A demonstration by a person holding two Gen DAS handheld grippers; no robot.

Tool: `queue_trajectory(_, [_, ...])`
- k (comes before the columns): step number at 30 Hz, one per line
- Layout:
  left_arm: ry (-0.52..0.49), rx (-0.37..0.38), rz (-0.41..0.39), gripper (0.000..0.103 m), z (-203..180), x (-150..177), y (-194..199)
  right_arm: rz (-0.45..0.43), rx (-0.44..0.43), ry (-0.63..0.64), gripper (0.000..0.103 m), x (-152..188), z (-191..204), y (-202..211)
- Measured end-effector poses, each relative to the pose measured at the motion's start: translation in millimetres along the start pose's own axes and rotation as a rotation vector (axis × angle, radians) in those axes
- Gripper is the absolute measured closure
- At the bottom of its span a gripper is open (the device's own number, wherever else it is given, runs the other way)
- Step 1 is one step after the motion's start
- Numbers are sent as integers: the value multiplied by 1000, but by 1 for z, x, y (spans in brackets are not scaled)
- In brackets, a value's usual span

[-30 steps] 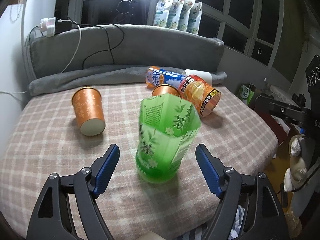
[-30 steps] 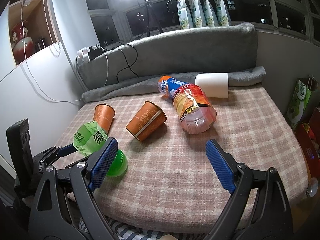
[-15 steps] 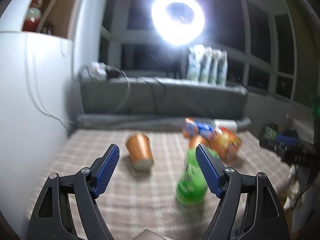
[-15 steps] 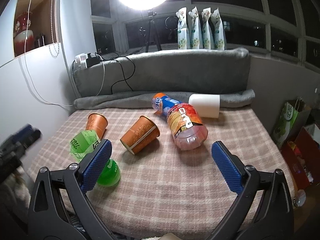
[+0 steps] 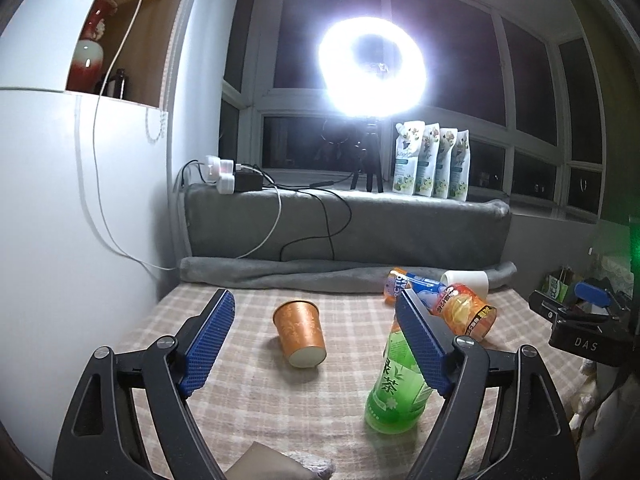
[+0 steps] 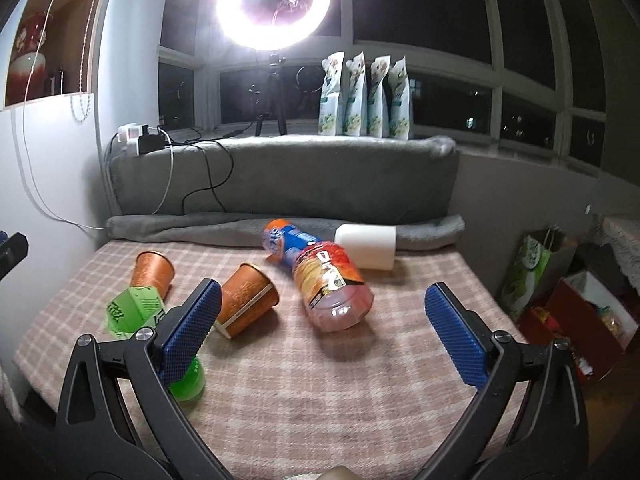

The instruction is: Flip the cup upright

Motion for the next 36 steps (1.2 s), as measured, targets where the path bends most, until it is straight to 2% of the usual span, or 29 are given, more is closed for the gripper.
queue_trajectory(12, [2,9,8,20,-3,0,-2,-30,18,-55,0,-7,-16,5])
queue_trajectory(36, [7,21,15,20,-5,2,-2,-62,25,-63,0,-15,-18,11])
Point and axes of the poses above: each gripper's, at about its wrist camera, not at the fingertips, and y roughly against the way its jaws point, z to its left, x to its underside, the point moved 7 cm from there along -y, roughly the way its jaws point, and after that the axes turned 9 degrees about x, right-handed, at the moved point
